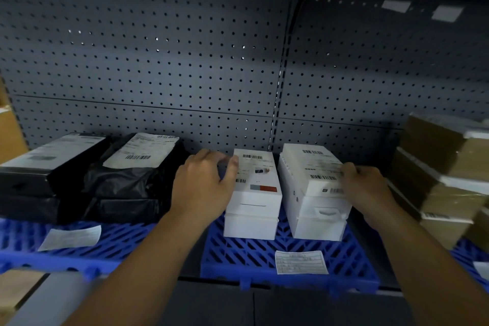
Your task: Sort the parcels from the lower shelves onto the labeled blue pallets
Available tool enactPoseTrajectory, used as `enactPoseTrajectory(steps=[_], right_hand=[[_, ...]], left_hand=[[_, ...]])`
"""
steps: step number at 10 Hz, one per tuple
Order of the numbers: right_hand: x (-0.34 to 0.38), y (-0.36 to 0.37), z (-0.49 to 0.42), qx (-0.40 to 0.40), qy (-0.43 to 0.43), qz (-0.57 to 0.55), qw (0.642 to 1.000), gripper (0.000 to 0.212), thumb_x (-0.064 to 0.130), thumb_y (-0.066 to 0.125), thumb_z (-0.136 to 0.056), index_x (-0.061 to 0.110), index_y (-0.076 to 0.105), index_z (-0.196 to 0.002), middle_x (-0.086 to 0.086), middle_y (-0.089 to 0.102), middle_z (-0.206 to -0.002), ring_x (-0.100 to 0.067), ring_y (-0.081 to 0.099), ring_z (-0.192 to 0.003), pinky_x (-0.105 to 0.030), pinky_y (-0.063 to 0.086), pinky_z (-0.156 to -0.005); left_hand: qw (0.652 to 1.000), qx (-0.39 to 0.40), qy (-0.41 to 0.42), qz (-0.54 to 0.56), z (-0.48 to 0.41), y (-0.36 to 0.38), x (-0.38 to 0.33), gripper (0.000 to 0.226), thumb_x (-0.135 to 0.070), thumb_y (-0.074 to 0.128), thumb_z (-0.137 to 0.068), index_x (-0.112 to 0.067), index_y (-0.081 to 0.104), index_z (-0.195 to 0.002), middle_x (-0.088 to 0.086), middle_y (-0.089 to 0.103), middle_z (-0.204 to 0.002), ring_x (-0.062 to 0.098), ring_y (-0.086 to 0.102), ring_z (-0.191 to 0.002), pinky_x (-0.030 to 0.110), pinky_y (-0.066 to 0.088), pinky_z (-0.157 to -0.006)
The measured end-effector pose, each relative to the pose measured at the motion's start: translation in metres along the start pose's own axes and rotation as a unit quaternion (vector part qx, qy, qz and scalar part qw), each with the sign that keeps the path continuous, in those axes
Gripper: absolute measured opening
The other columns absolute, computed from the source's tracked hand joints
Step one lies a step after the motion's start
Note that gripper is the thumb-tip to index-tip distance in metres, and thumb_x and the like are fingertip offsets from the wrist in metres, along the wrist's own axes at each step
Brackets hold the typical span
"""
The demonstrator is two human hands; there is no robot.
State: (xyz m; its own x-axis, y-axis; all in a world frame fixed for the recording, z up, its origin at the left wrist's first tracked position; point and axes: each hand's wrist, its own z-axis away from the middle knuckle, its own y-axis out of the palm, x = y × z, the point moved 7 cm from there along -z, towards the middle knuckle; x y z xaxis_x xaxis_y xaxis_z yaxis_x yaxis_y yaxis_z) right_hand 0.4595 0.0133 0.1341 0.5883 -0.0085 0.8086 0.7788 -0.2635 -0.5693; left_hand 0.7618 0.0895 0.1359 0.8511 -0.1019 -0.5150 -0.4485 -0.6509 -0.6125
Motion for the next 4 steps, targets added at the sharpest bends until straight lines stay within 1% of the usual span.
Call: enactPoseTrajectory(steps=[1, 2, 3, 4], right_hand=[[0.001, 0.001, 0.003, 0.002, 0.000, 0.006, 1.000, 0.041, 0.031, 0.037, -0.103, 0.009, 0.062, -0.079, -0.016, 0.064, -0.085, -0.025, 0.059, -0.072, -0.031, 0.041, -0.058], [0.000, -0.002, 0.002, -0.003, -0.014, -0.003, 1.000, 0.039, 0.034, 0.040, -0.101, 0.007, 0.066, -0.088, -0.016, 0.068, -0.093, -0.028, 0.063, -0.081, -0.037, 0.049, -0.069], [0.006, -0.010, 0.008, -0.055, -0.079, 0.042, 0.994, 0.037, 0.040, 0.046, -0.097, 0.013, 0.069, -0.106, -0.012, 0.066, -0.110, -0.030, 0.062, -0.098, -0.045, 0.052, -0.088], [0.031, -0.013, 0.032, -0.113, -0.215, 0.143, 0.960, 0.043, 0.047, 0.055, -0.092, 0.023, 0.064, -0.126, -0.006, 0.056, -0.127, -0.028, 0.050, -0.120, -0.052, 0.037, -0.108]], left_hand=[[1.000, 0.004, 0.000, -0.003, 0.002, -0.001, -0.001, 0.042, -0.051, 0.045, -0.099, -0.019, 0.072, -0.103, 0.000, 0.068, -0.103, 0.024, 0.064, -0.096, 0.046, 0.055, -0.081], [1.000, 0.006, 0.006, 0.002, 0.003, -0.002, -0.003, 0.038, -0.049, 0.048, -0.099, -0.020, 0.072, -0.104, -0.001, 0.068, -0.105, 0.023, 0.063, -0.098, 0.045, 0.055, -0.082], [1.000, 0.007, 0.014, 0.001, 0.005, -0.004, -0.006, 0.040, -0.052, 0.047, -0.099, -0.021, 0.072, -0.107, -0.002, 0.068, -0.107, 0.021, 0.062, -0.100, 0.044, 0.054, -0.084], [1.000, -0.003, 0.017, -0.001, 0.009, -0.010, -0.008, 0.041, -0.053, 0.047, -0.098, -0.023, 0.071, -0.111, -0.004, 0.067, -0.110, 0.019, 0.061, -0.103, 0.043, 0.053, -0.087]])
